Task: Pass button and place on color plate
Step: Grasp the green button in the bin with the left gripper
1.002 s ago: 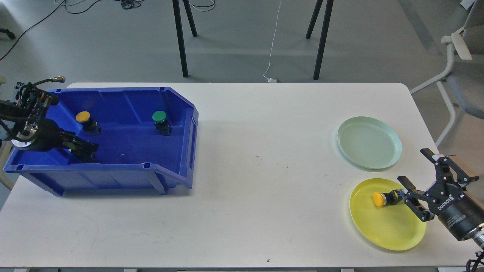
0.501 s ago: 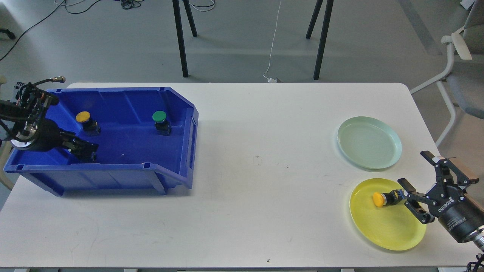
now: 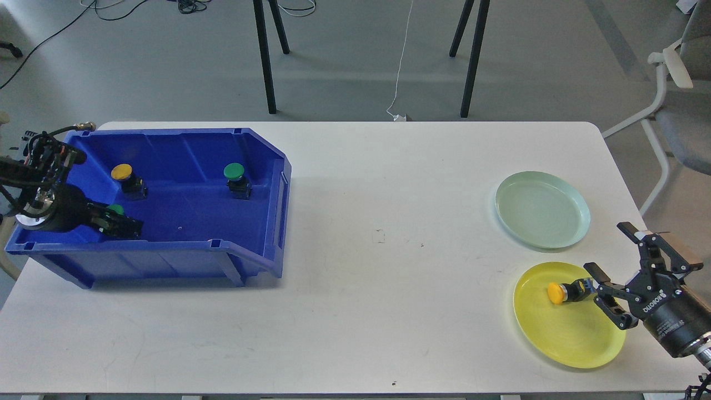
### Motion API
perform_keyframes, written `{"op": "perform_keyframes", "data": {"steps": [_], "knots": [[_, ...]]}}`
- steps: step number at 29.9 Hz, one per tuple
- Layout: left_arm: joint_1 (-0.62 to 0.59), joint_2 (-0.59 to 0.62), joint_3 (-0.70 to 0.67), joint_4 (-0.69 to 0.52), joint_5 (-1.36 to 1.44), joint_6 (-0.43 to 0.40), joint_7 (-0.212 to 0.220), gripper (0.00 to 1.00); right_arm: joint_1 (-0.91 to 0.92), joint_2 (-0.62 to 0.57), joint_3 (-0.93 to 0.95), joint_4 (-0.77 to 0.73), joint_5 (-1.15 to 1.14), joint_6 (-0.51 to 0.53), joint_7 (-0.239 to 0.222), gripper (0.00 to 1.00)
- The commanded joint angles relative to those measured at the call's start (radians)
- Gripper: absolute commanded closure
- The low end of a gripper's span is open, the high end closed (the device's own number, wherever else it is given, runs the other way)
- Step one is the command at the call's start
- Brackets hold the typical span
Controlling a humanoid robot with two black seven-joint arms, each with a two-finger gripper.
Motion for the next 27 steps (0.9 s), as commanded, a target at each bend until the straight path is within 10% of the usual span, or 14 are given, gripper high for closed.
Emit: {"op": "perform_keyframes", "data": {"steps": [1, 16, 27], "knots": [[0.001, -0.002, -0.002, 0.000, 0.000, 0.000, 0.000, 0.19, -0.003, 0.000, 0.000, 0.000, -0.001, 0.000, 0.000, 0.07], [0.016, 0.000, 0.001, 0.001, -0.058, 0.047, 0.000, 0.37, -0.006, 0.002, 0.001, 0.000, -0.001, 0.000, 0.000, 0.07], [0.016, 0.000, 0.007, 0.001, -0.057, 0.051, 0.000, 0.79, -0.006, 0.002, 0.001, 0.000, -0.001, 0.000, 0.000, 0.07]]}}
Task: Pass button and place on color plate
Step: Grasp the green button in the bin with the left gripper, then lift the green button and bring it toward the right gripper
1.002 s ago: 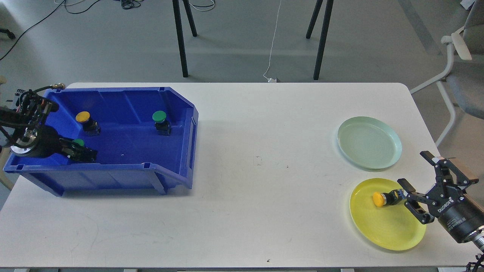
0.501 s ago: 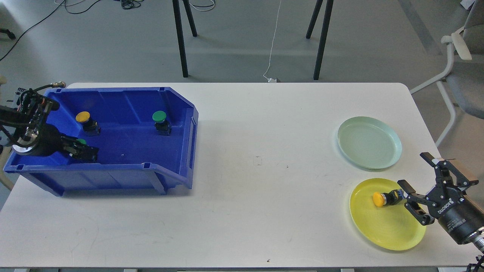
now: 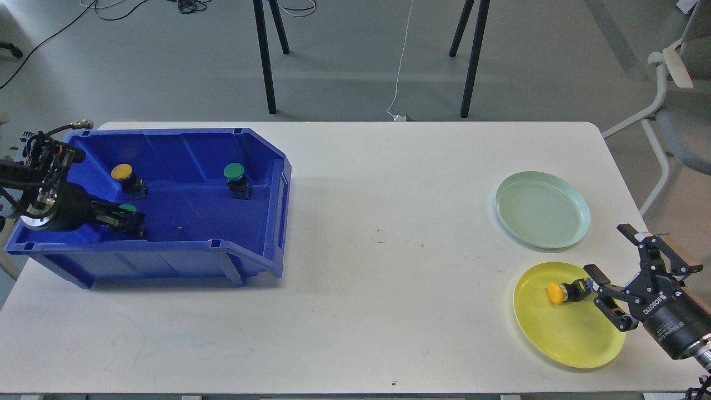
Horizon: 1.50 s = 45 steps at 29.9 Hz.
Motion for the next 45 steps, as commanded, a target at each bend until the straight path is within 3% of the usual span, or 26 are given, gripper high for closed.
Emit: {"op": "perform_keyframes", "data": {"steps": [1, 13, 20, 24, 28, 32, 37, 45], "knots": [[0.000, 0.001, 0.003, 0.000, 0.001, 0.000, 0.000, 0.81, 0.000, -0.001, 0.000, 0.000, 0.001, 0.000, 0.000, 0.07], [-0.028, 0.030, -0.050, -0.038, -0.100, -0.020, 0.000, 0.88, 0.000, 0.000, 0.012, 0.000, 0.001, 0.000, 0.000, 0.07], [-0.106, 0.211, -0.185, -0.306, -0.344, -0.053, 0.000, 0.88, 0.002, 0.000, 0.023, 0.000, 0.003, 0.000, 0.000, 0.07], [-0.104, 0.227, -0.281, -0.434, -0.592, -0.053, 0.000, 0.88, 0.015, 0.003, 0.026, 0.006, 0.004, 0.000, 0.000, 0.07], [-0.078, 0.127, -0.282, -0.540, -0.862, -0.053, 0.000, 0.88, 0.112, 0.016, 0.028, 0.017, 0.007, 0.002, 0.000, 0.05], [-0.009, -0.074, -0.287, -0.531, -0.929, -0.053, 0.000, 0.87, 0.308, 0.033, 0.014, 0.012, 0.006, 0.000, 0.000, 0.04], [0.031, -0.289, -0.285, -0.407, -0.930, -0.053, 0.000, 0.87, 0.573, 0.238, -0.083, -0.061, -0.019, -0.002, 0.000, 0.02], [0.080, -0.389, -0.296, -0.341, -0.936, -0.053, 0.000, 0.87, 0.767, 0.479, -0.334, -0.258, -0.157, -0.012, 0.000, 0.01]]}}
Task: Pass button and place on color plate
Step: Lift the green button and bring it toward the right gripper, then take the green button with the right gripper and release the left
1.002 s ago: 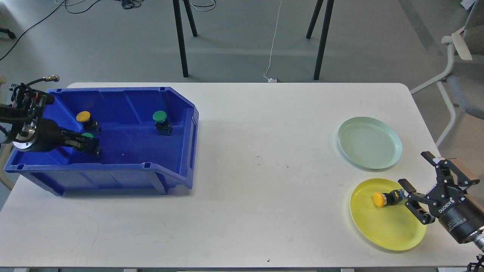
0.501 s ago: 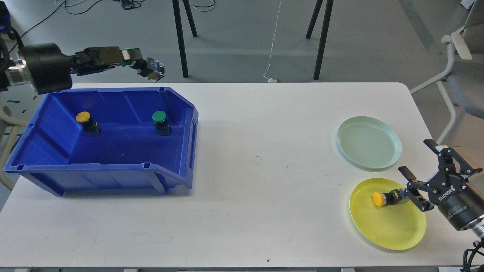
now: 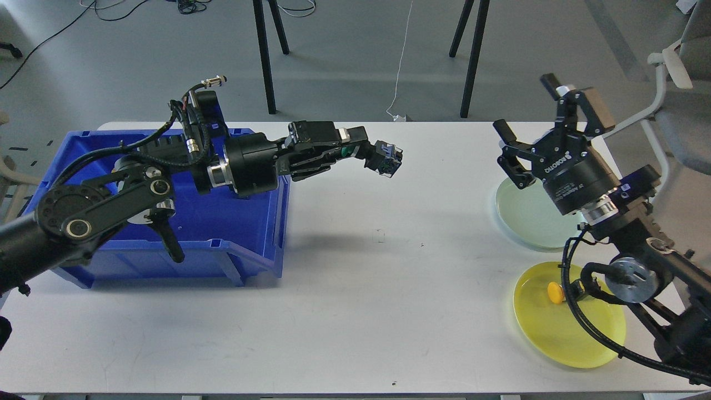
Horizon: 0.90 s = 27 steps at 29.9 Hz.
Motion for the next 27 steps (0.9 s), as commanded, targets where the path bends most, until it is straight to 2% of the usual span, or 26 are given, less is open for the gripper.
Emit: {"op": "perform_keyframes", "data": {"steps": [1, 6, 17, 22, 24, 26, 27], "knots": [[0.013, -0.027, -0.012, 0.017, -0.004, 0.000, 0.000, 0.87, 0.044, 0.101, -0.078, -0.071, -0.058, -0.005, 0.000, 0.01], [0.014, -0.029, -0.015, 0.029, -0.021, 0.000, 0.000, 0.86, 0.046, 0.177, -0.118, -0.097, -0.127, -0.016, 0.000, 0.01], [0.013, -0.033, -0.015, 0.046, -0.025, 0.000, 0.000, 0.86, 0.016, 0.226, -0.155, -0.068, -0.128, -0.014, 0.000, 0.01], [0.014, -0.032, -0.015, 0.046, -0.025, 0.000, 0.000, 0.86, 0.018, 0.250, -0.149, -0.066, -0.125, -0.017, 0.000, 0.06], [0.014, -0.032, -0.015, 0.046, -0.025, 0.000, 0.000, 0.86, 0.018, 0.250, -0.147, -0.063, -0.125, -0.019, 0.000, 0.17], [0.014, -0.032, -0.015, 0.046, -0.025, 0.000, 0.000, 0.86, 0.018, 0.249, -0.147, -0.057, -0.128, -0.019, 0.000, 0.42], [0.014, -0.032, -0.015, 0.046, -0.027, 0.000, 0.000, 0.86, 0.016, 0.247, -0.147, -0.054, -0.131, -0.017, 0.000, 0.50]]}}
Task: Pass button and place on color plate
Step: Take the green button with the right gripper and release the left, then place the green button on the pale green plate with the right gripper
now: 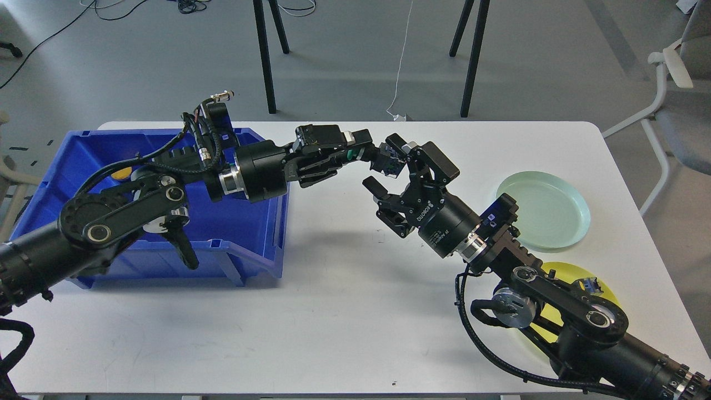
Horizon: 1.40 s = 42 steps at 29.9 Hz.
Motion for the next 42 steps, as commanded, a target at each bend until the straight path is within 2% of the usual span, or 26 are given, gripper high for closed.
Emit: {"op": "perform_keyframes", "data": {"steps": [1, 2, 4, 6, 7, 13, 15, 16, 18, 19, 23, 29, 34, 38, 42], "knots": [[0.000, 0.000, 0.000, 0.000, 0.000, 0.000, 0.000, 0.86, -0.001, -0.008, -0.001, 0.010, -0.006, 0.006, 0.000, 0.57], [0.000, 0.000, 0.000, 0.000, 0.000, 0.000, 0.000, 0.86, -0.001, -0.005, 0.001, 0.011, -0.007, 0.006, 0.000, 0.69], [0.000, 0.000, 0.000, 0.002, -0.001, 0.000, 0.000, 0.86, -0.004, -0.010, 0.007, 0.016, -0.006, 0.012, 0.000, 0.80], [0.000, 0.000, 0.000, 0.002, -0.002, 0.000, 0.000, 0.86, -0.008, -0.010, 0.008, 0.021, -0.007, 0.012, 0.000, 0.96], [0.000, 0.000, 0.000, 0.002, 0.000, 0.000, 0.000, 0.86, -0.008, -0.010, 0.010, 0.021, -0.007, 0.012, 0.000, 0.99], [0.002, 0.000, 0.000, 0.002, -0.002, 0.000, 0.000, 0.85, -0.014, -0.011, 0.024, 0.024, -0.007, 0.010, 0.000, 1.00], [0.006, 0.000, -0.001, 0.002, -0.002, 0.000, 0.000, 0.82, -0.017, -0.011, 0.025, 0.025, -0.007, 0.010, 0.000, 1.00], [0.006, 0.000, -0.003, 0.002, -0.002, 0.000, 0.000, 0.76, -0.017, -0.011, 0.025, 0.028, -0.007, 0.010, 0.000, 1.00], [0.008, -0.001, -0.008, 0.002, -0.003, 0.000, 0.000, 0.47, -0.019, -0.011, 0.025, 0.034, -0.007, 0.010, 0.000, 1.00], [0.008, -0.001, -0.008, 0.002, -0.008, 0.000, 0.000, 0.36, -0.019, -0.011, 0.025, 0.034, -0.007, 0.010, 0.000, 1.00], [0.009, -0.001, -0.008, 0.011, -0.069, 0.000, 0.000, 0.21, -0.030, -0.013, 0.038, 0.039, -0.006, 0.010, 0.000, 1.00], [0.012, -0.003, -0.008, 0.017, -0.071, 0.000, 0.000, 0.16, -0.065, -0.047, 0.059, 0.068, -0.007, 0.010, 0.000, 1.00], [0.014, -0.001, -0.008, 0.018, -0.072, 0.000, 0.000, 0.16, -0.115, -0.230, 0.151, 0.050, -0.010, -0.013, 0.000, 1.00], [0.016, -0.003, -0.008, 0.020, -0.074, 0.000, 0.000, 0.16, -0.128, -0.376, 0.147, -0.129, -0.013, -0.085, 0.000, 1.00], [0.016, -0.003, -0.008, 0.020, -0.074, 0.000, 0.000, 0.16, -0.114, -0.445, 0.055, -0.275, -0.024, -0.143, 0.000, 1.00]]}}
